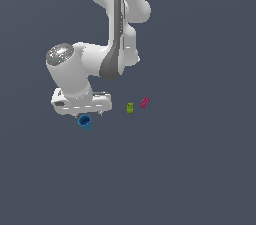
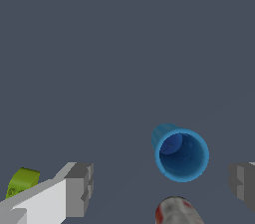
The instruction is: Pick up a designated object from a clutter of objects.
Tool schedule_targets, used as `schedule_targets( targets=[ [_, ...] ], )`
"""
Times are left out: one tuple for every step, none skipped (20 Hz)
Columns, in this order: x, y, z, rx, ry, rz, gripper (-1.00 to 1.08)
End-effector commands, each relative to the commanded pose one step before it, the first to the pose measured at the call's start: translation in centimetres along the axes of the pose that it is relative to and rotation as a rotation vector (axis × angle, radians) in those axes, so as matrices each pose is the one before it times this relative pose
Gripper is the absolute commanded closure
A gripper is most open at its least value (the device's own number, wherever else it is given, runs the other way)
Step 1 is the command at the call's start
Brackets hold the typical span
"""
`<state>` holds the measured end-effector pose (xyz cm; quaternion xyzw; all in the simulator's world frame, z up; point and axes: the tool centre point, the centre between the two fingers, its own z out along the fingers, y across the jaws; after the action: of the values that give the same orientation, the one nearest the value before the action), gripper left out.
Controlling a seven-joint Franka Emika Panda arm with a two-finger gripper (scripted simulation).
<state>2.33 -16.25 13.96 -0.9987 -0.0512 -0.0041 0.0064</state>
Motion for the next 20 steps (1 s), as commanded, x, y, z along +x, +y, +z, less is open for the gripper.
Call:
schedule_targets(
  targets=[
    [-0.543, 1.429, 1.681, -0.00424, -0.0018, -0.01778, -0.92],
    [-0.221, 0.457, 0.554, -0.00131, -0.00115, -0.0052, -0.92],
    [-0.21, 0.41, 0.502, -0.00121, -0.00108, -0.00471, -0.92],
    [-0.195, 0.36, 0.45, -0.00111, -0.00101, -0.00427, -0.92],
    [-0.179, 0.317, 0.397, -0.00099, -0.00091, -0.00373, -0.92],
    [-0.159, 0.271, 0.344, -0.00087, -0.00081, -0.00328, -0.92],
    [-0.139, 0.229, 0.291, -0.00074, -0.0007, -0.00275, -0.92],
    [-0.116, 0.187, 0.238, -0.0006, -0.00058, -0.00224, -0.92],
    [-0.091, 0.143, 0.186, -0.00048, -0.00046, -0.00177, -0.92],
    [-0.065, 0.1, 0.133, -0.00035, -0.00034, -0.00129, -0.92],
    [-0.043, 0.067, 0.079, -0.00018, -0.00017, -0.00065, -0.92],
    [-0.021, 0.034, 0.025, 0.0, 0.0, 0.0, -0.92],
    [0.027, -0.104, -0.105, 0.0007, -0.00091, 0.00242, -0.92],
    [-0.001, 0.001, 0.035, 0.0, 0.0, 0.0, -0.92],
    [-0.004, 0.003, 0.104, 0.0, 0.0, 0.0, -0.92],
    [-0.007, 0.005, 0.173, 0.0, 0.0, 0.0, -0.92],
    [-0.01, 0.007, 0.241, 0.0, 0.0, 0.0, -0.92],
    [-0.014, 0.009, 0.309, 0.0, 0.0, 0.0, -0.92],
    [-0.002, -0.024, 0.36, -0.0002, 0.00021, -0.00063, -0.92],
    [-0.022, 0.012, 0.441, 0.0, 0.0, 0.0, -0.92]
  ],
)
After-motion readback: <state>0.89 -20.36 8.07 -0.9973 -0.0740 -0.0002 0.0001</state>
